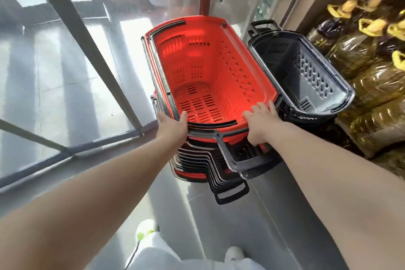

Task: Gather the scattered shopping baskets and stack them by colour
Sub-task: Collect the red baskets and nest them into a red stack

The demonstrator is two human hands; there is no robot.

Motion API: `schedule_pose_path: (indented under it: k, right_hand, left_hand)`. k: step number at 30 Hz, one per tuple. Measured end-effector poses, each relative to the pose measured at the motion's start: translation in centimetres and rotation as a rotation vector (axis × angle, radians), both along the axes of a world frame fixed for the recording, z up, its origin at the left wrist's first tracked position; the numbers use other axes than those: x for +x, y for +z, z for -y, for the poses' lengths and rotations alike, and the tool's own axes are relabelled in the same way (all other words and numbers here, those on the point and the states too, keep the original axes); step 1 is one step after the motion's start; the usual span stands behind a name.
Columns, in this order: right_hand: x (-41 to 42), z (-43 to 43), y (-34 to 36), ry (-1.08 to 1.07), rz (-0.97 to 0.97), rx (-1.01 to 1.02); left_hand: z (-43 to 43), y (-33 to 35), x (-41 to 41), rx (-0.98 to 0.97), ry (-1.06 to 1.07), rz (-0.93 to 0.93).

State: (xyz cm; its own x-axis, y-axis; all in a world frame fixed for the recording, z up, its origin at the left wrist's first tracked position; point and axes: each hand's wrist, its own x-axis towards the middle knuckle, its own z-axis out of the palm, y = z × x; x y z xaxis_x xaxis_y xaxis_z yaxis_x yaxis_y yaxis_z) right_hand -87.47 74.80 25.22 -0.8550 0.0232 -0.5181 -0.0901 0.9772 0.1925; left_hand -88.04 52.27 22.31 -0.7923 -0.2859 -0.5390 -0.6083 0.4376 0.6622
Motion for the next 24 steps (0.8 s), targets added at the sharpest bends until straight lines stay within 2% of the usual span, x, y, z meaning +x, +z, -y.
schedule_pose_path:
  k: [2, 5, 7, 9, 11, 14, 17, 21, 24]
  right_hand:
    - [0.4, 2.8, 0.6, -0.131, 0.077, -0.082]
    - [0.4, 6.9, 0.8, -0.193, 0.056, -0.246]
    - [0.0, 8.4, 1.5, -0.331, -0.018, -0.444]
    - [-1.0, 9.6, 2.4, -0.509, -0.143, -0.655]
    - [-2.6, 11.2, 3.0, -0.553, -0.261, -0.753]
    - [-5.7, 14.9, 2.5, -0.532, -0.274, -0.812]
    - [-8.9, 17.9, 1.3, -0.514, -0.173, -0.818]
    - [-11.0, 20.2, -0.3, -0.511, 0.013, -0.674]
    - [-11.3, 20.7, -0.6, -0.558, 0.056, -0.601]
  left_hand:
    - [2.0, 0.8, -1.6, -0.085, -0.145, 0.016]
    - [5.2, 2.1, -5.3, -0.005, -0.338, 0.013]
    - [7.1, 2.6, -7.5, -0.046, -0.460, -0.003]
    - [8.5, 2.9, -9.8, -0.194, -0.587, -0.079]
    - [8.9, 3.2, -11.7, -0.309, -0.689, -0.145]
    - [9.0, 3.5, -14.8, -0.371, -0.730, -0.175]
    - [9.2, 3.6, -16.8, -0.420, -0.723, -0.236]
    - [10.5, 3.6, -19.8, -0.372, -0.836, -0.343]
    - [11.7, 3.2, -22.2, -0.636, -1.108, -0.471]
